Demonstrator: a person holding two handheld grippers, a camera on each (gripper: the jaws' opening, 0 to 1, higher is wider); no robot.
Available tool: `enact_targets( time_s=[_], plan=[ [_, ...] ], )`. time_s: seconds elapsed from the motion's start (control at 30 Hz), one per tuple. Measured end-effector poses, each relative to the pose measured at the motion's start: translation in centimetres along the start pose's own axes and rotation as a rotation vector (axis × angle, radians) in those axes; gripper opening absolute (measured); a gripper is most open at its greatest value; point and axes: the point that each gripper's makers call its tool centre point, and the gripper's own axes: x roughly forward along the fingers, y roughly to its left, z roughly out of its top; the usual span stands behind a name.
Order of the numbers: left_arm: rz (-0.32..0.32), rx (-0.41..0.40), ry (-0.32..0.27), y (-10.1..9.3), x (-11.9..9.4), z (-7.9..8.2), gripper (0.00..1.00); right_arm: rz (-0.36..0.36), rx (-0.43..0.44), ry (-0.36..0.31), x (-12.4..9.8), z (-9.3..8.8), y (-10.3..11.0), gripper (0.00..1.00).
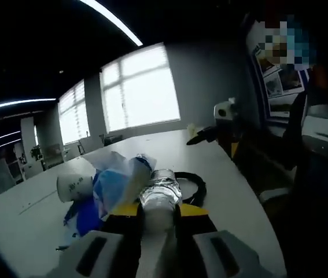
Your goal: Arrange the tabletop items into an orderly group along one side of the table until the central work area is clear of visible clutter.
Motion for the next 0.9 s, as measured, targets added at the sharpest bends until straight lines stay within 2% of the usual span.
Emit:
enact_targets(
  time_s=[0.4,0.67,0.9],
  plan=[
    [0.009,0.010,-0.020,-0.1,-0.4,1.5,0.18,-0.005,0.001,-0.005,-0.4,-0.1,-0.2,1.00],
    [0.003,0.032,-0.040,-0.1,-0.2,4.1,0.19,-0.008,0.005,-0.008,-0.7,-0.2,-0.3,1.00],
    [-0.005,0.049,-0.046,-0.3,0.7,5.6,0.19,-0.016,0.004,-0.022,-1.2,0.0,-0.6,1.00]
  ],
)
